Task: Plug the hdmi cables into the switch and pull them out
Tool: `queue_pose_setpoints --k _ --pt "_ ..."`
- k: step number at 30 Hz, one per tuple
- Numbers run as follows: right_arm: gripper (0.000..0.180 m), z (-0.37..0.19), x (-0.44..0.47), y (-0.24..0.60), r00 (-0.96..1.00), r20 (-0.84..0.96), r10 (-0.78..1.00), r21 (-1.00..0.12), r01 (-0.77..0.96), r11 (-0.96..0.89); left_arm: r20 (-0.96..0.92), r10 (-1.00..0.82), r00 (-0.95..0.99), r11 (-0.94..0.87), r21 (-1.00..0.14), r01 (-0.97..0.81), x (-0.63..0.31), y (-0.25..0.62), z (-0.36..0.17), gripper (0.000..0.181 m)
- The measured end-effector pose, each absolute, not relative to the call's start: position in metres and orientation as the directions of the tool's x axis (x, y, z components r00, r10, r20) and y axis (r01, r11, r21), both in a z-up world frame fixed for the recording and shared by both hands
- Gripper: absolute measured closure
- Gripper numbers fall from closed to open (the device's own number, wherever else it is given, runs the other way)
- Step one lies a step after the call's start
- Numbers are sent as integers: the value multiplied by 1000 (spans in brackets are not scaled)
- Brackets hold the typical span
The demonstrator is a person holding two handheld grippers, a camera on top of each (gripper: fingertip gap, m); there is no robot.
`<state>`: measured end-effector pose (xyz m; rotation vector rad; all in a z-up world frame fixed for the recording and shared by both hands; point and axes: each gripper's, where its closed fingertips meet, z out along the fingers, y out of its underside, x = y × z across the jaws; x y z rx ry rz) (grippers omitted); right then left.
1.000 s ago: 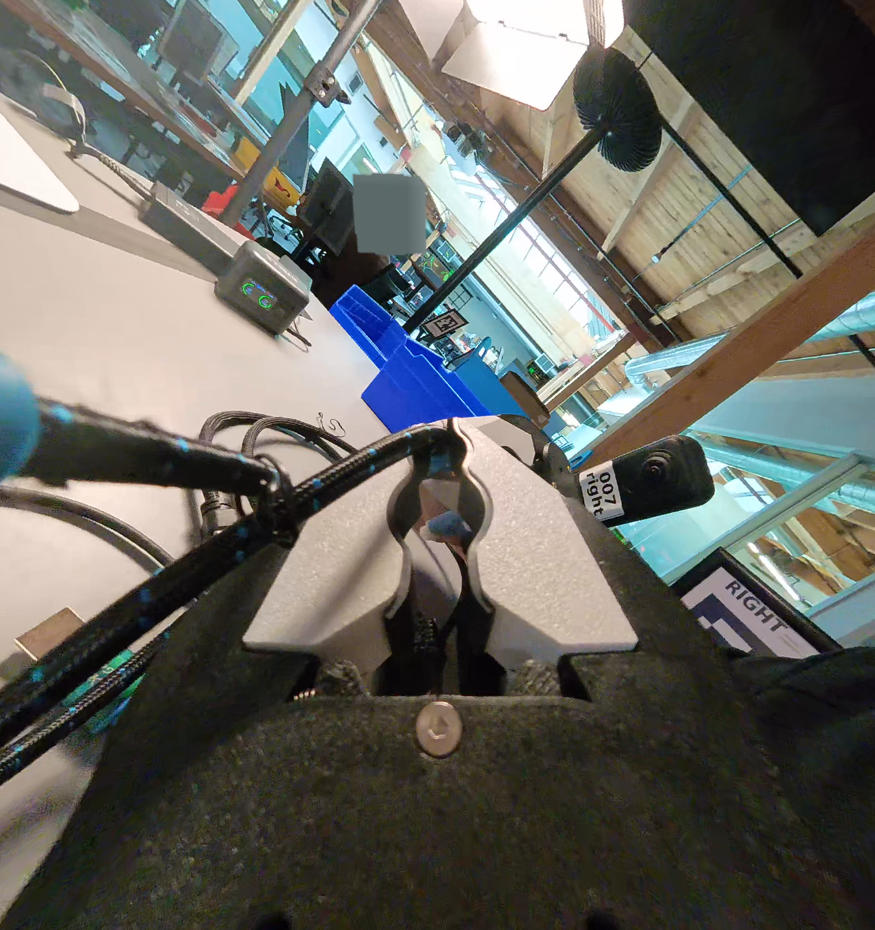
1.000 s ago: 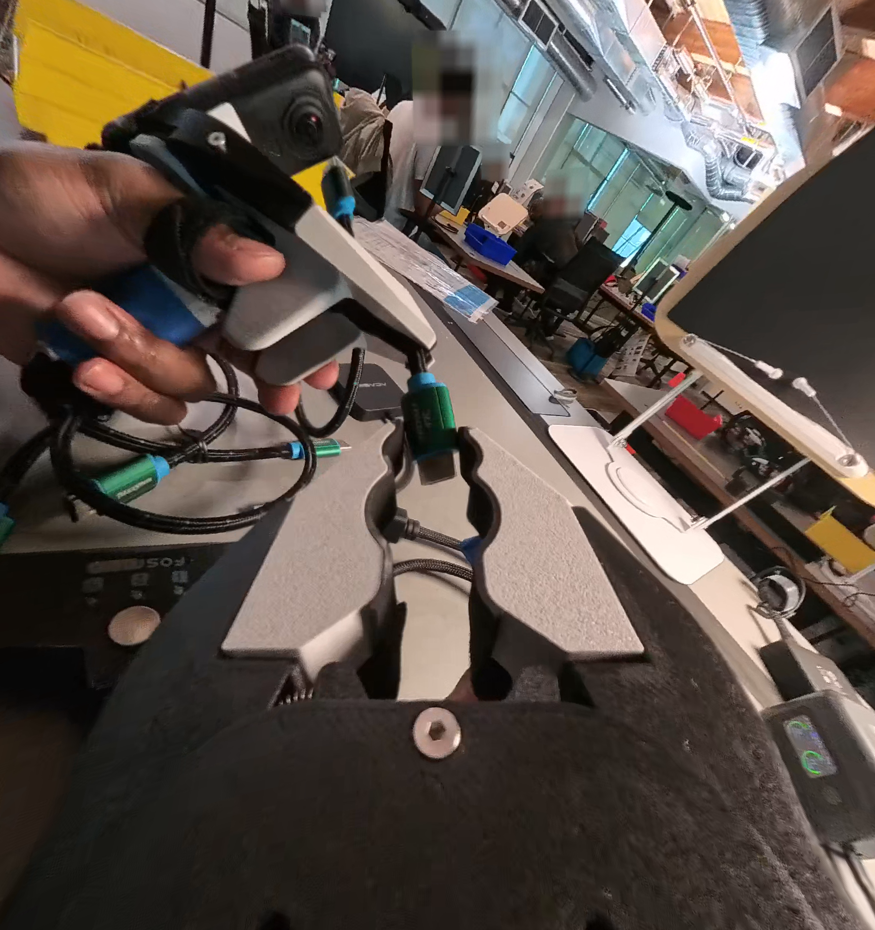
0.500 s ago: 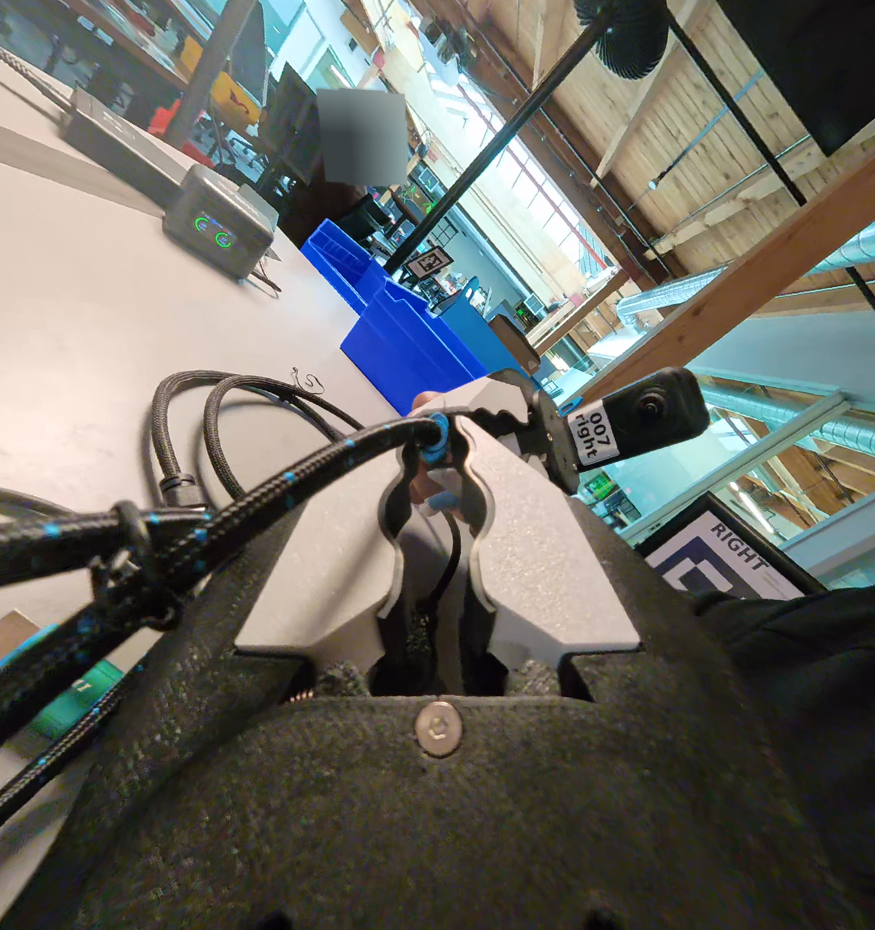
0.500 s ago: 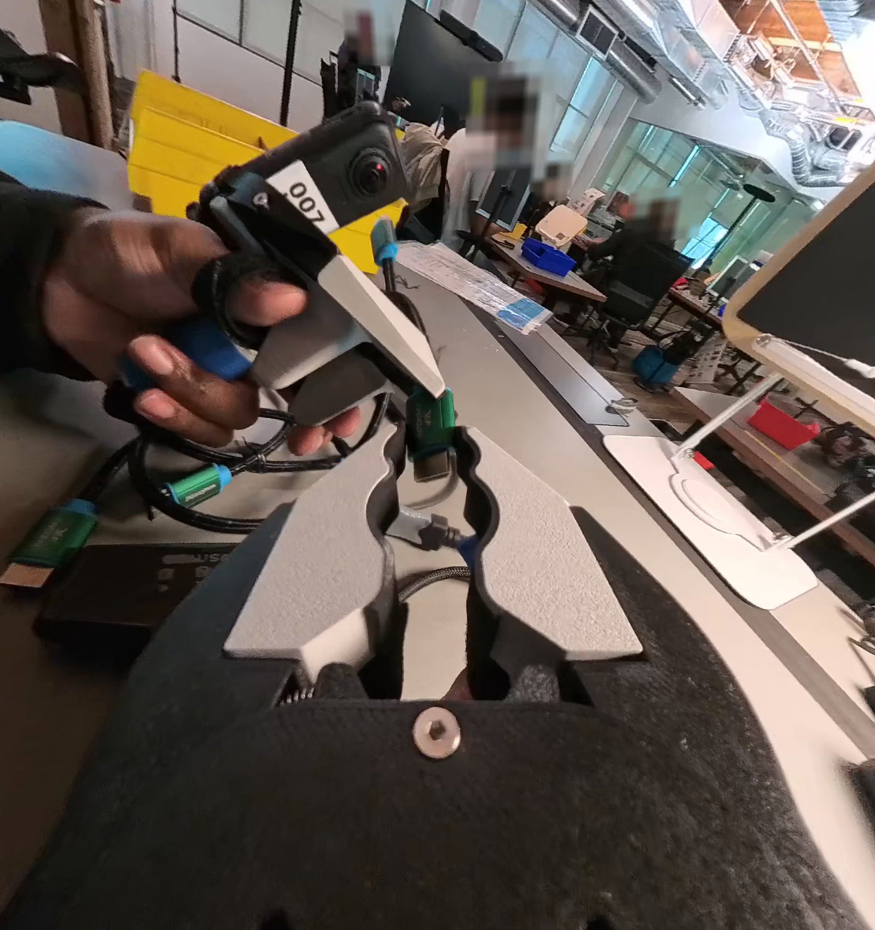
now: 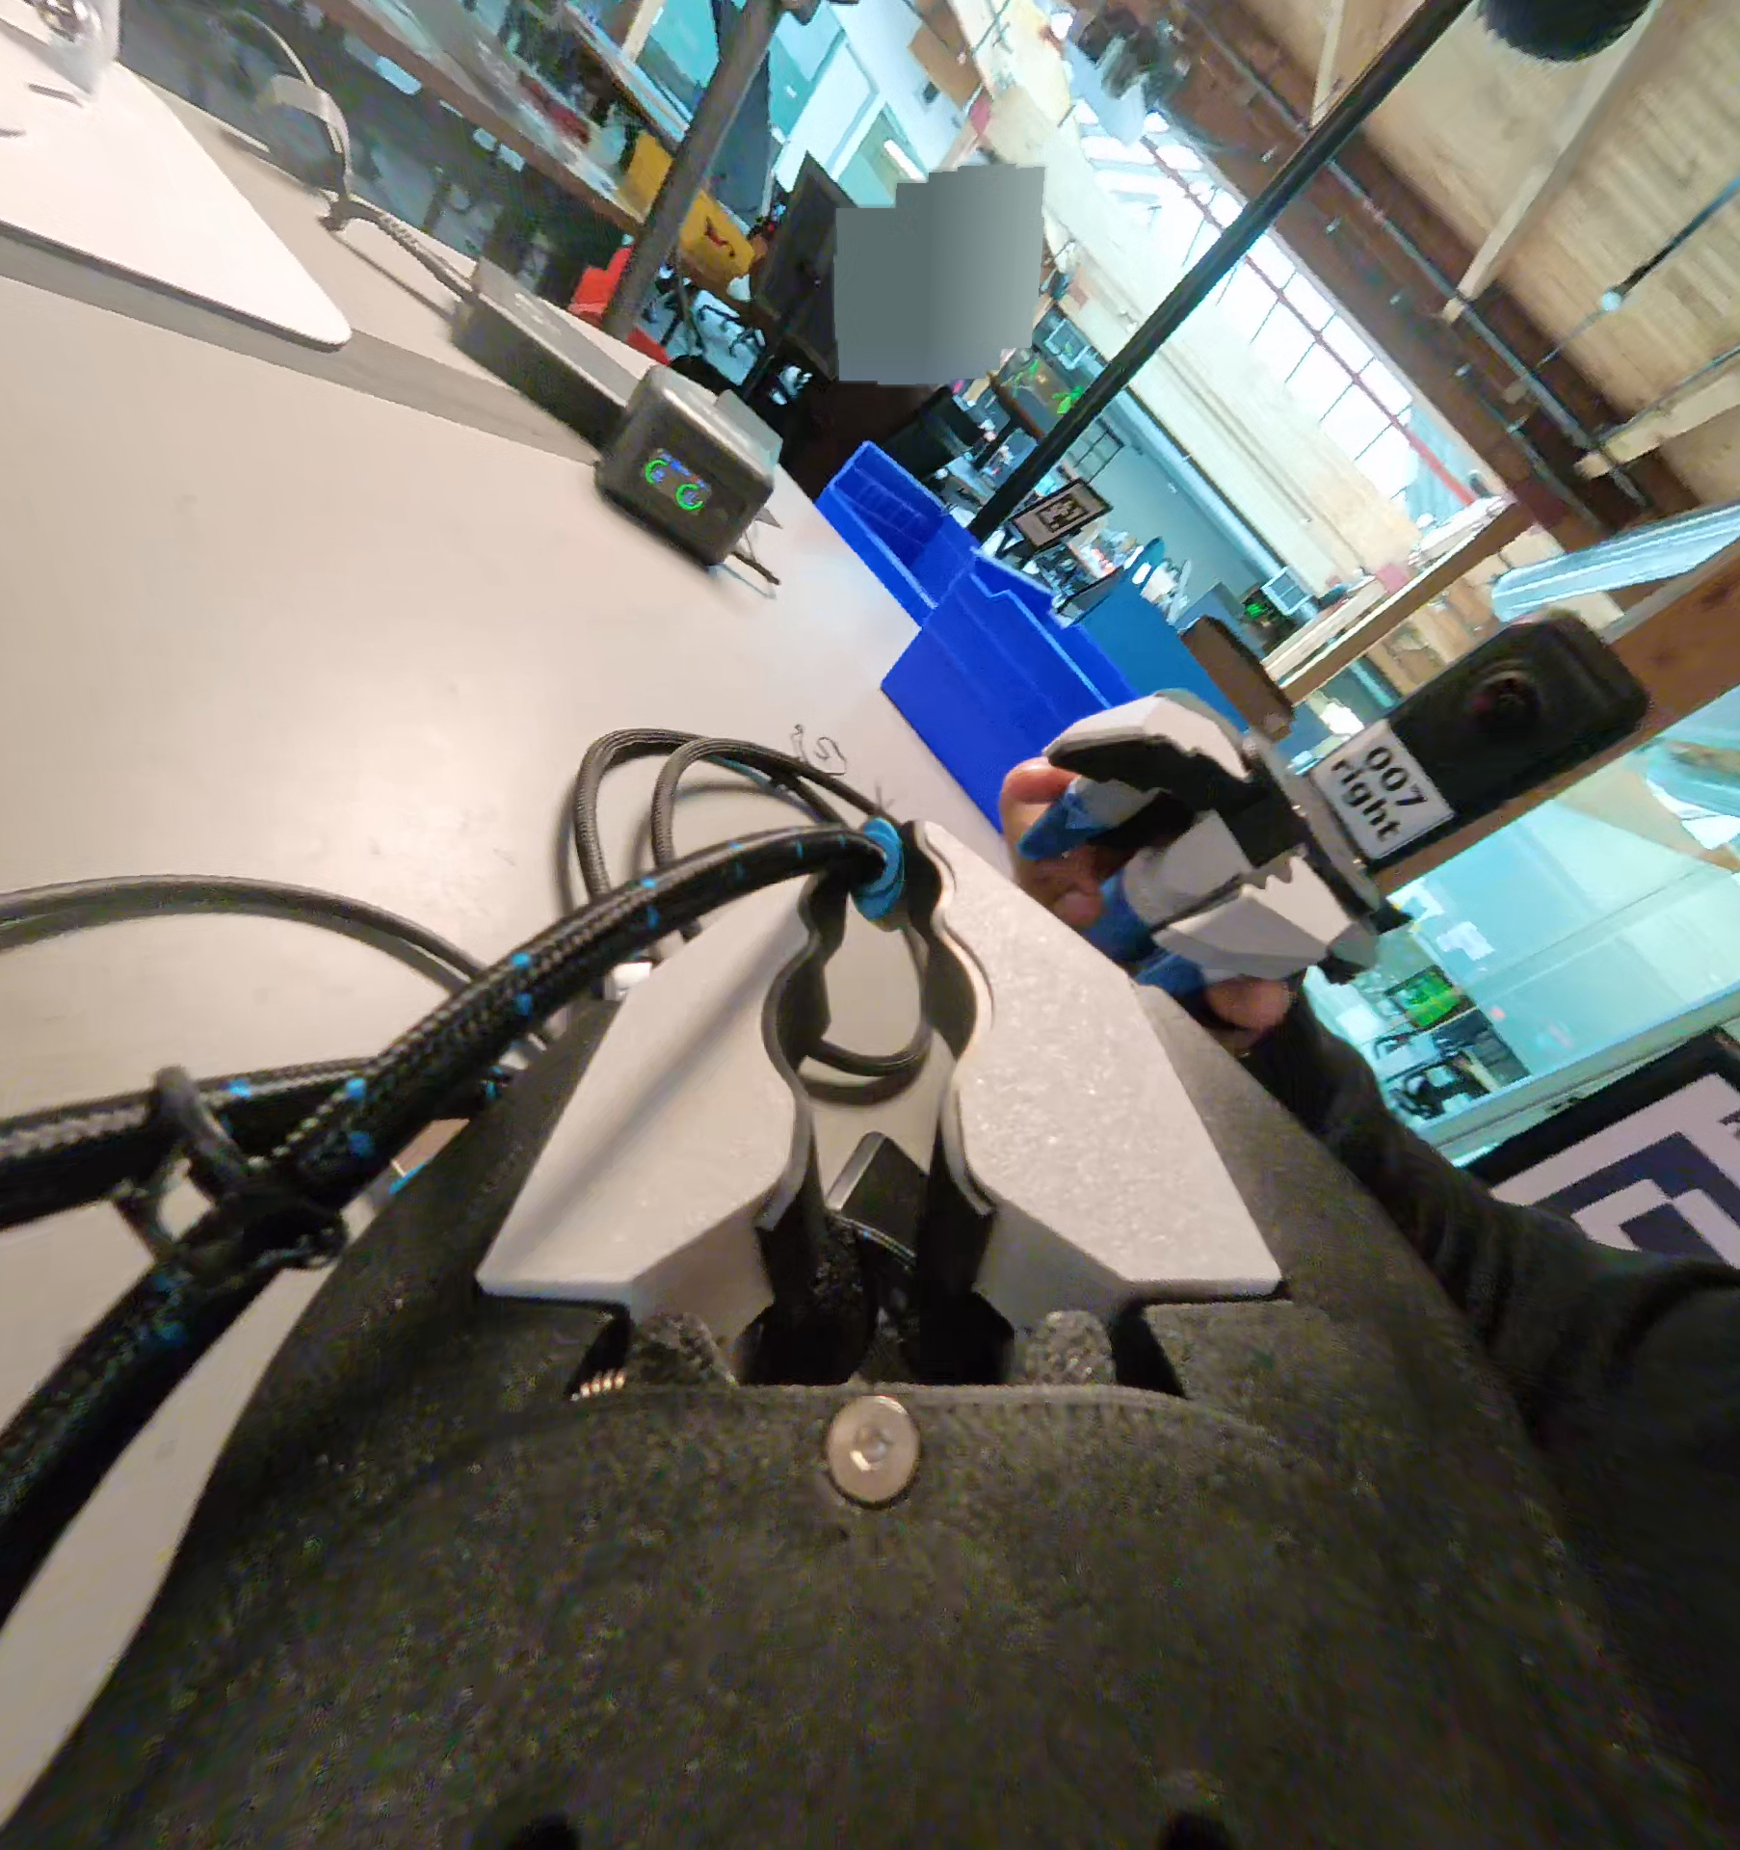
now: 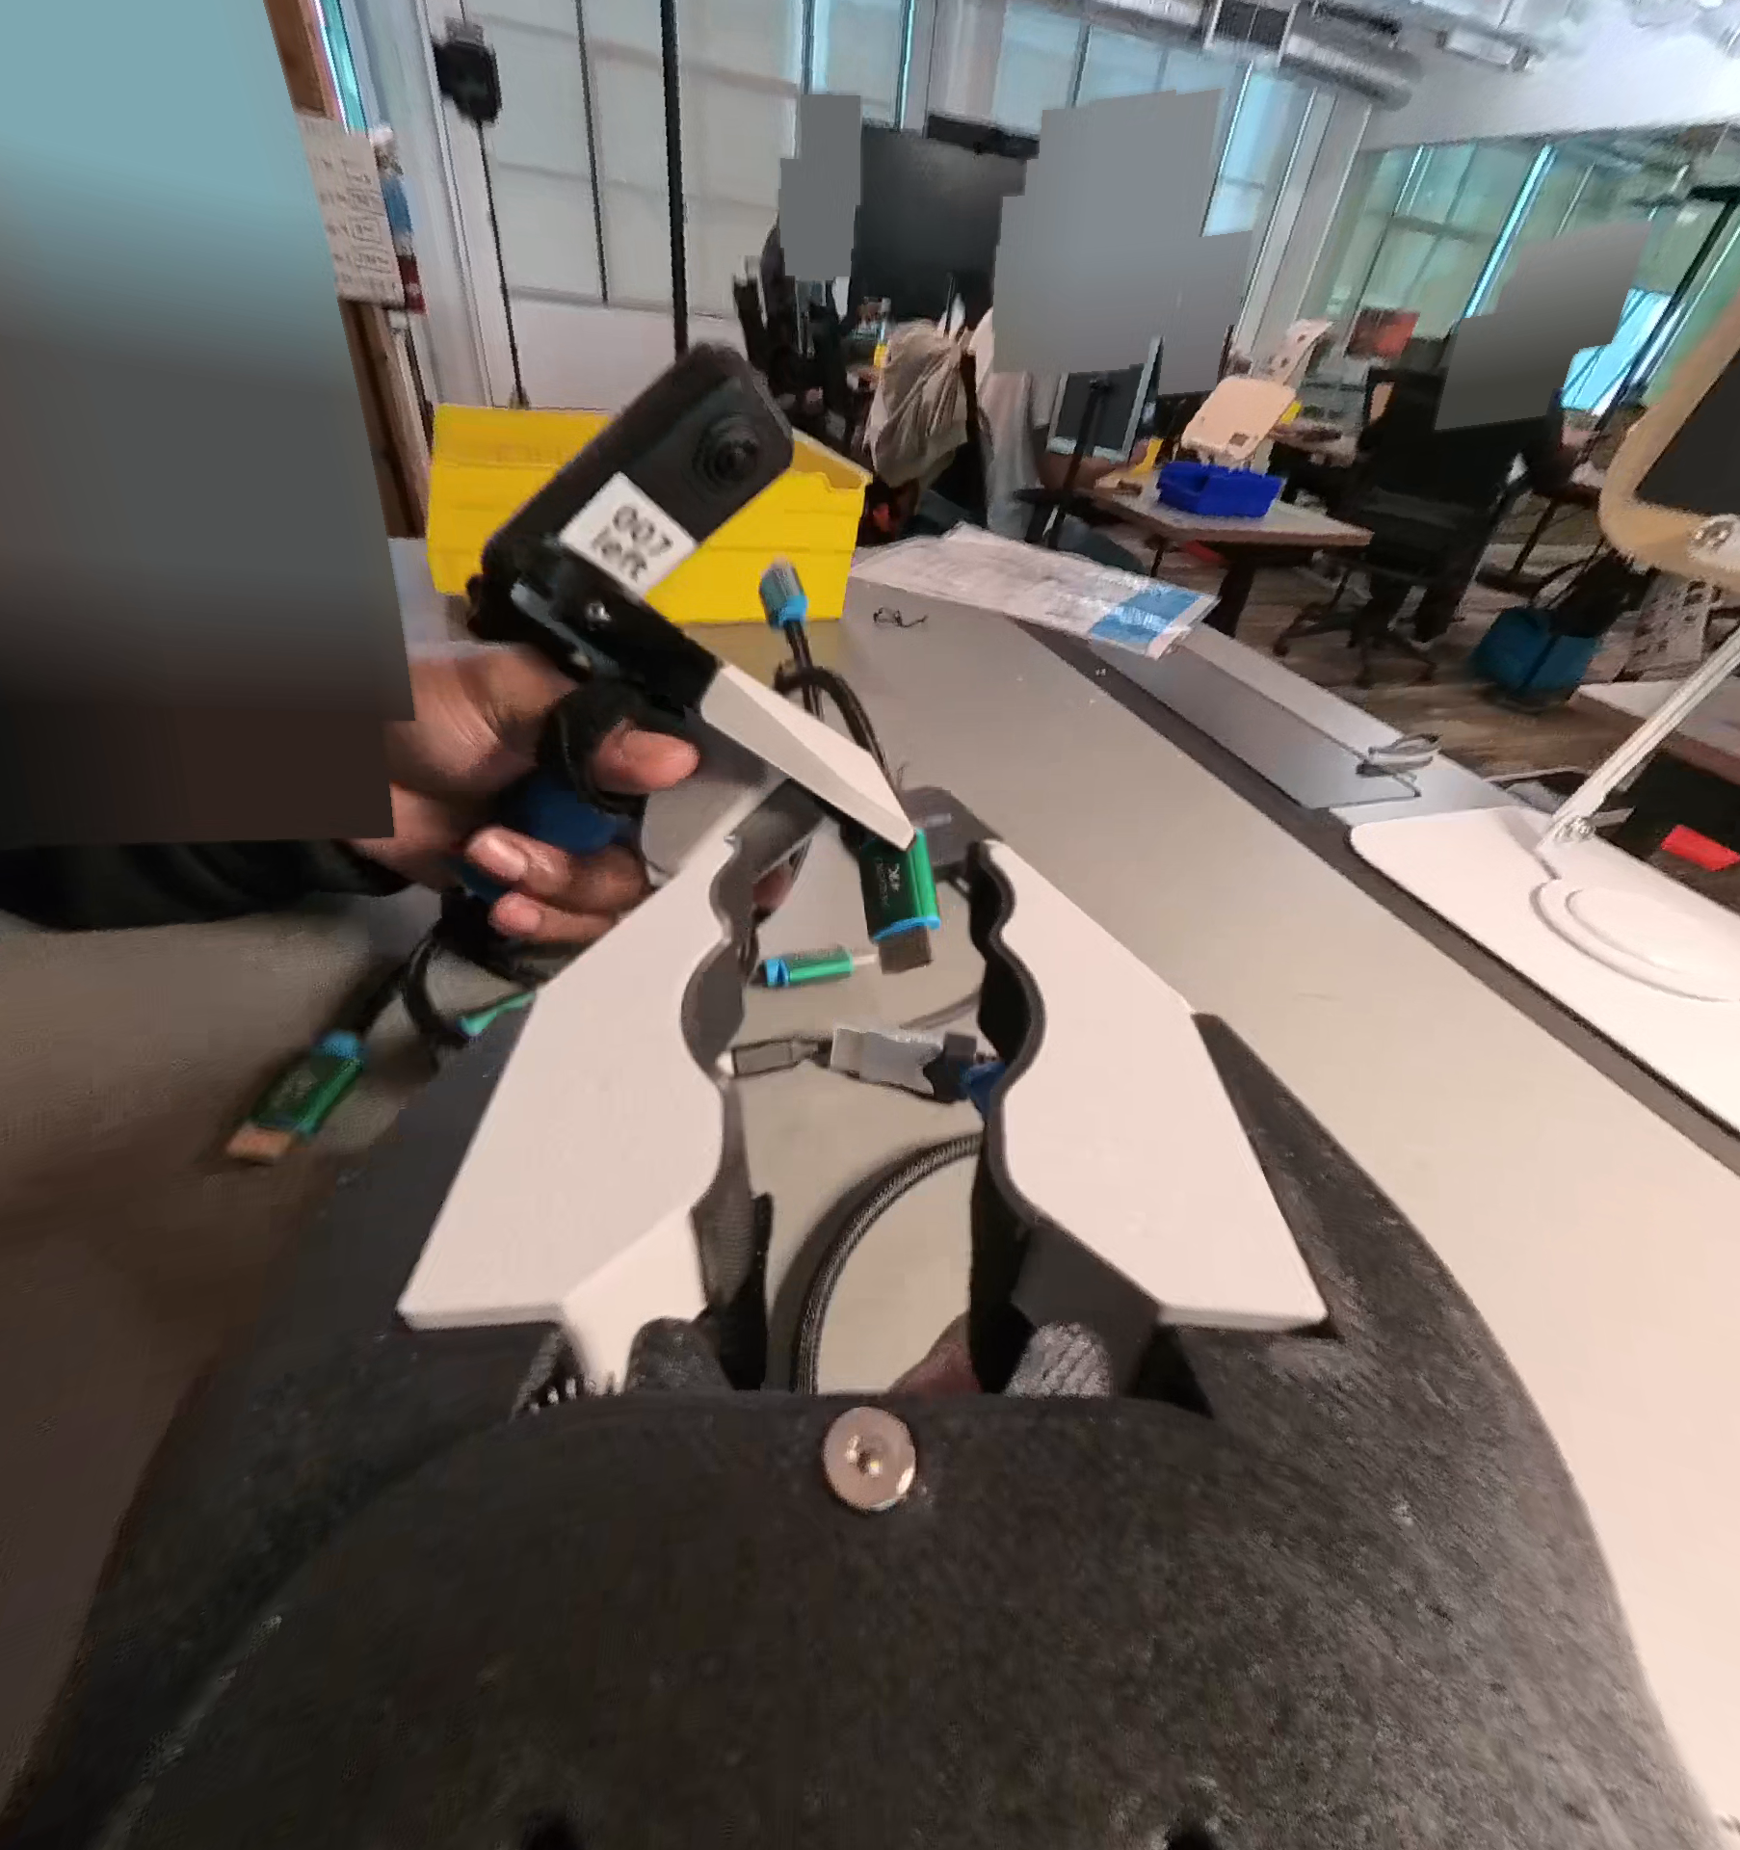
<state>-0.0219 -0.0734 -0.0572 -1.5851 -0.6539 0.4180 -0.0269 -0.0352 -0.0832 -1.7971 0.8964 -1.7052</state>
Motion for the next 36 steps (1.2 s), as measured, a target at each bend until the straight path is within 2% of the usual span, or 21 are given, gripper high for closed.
queue_pose_setpoints --k 4,8,16,24,30,36 --pt "118 -87 -22 -85 711 129 691 -935 320 -154 608 -789 94 -614 -771 -170 -32 -23 -98 169" --pt "114 -113 -30 -109 617 85 783 -866 434 -248 631 -770 94 -637 -756 -148 -38 -16 -95 169" --pt "116 -164 -47 -140 466 101 879 -665 689 -289 656 -750 83 -662 -744 -95 -44 -9 -82 168" --pt "119 -167 -45 -140 461 123 879 -642 712 -284 658 -748 81 -662 -749 -21 -53 0 -65 169" --pt "138 -164 -40 -134 518 97 850 -673 663 -327 663 -744 76 -666 -746 -7 -56 2 -61 169" --pt "135 -177 -36 -134 550 73 832 -620 679 -394 666 -743 67 -669 -743 -27 -53 -2 -64 169"
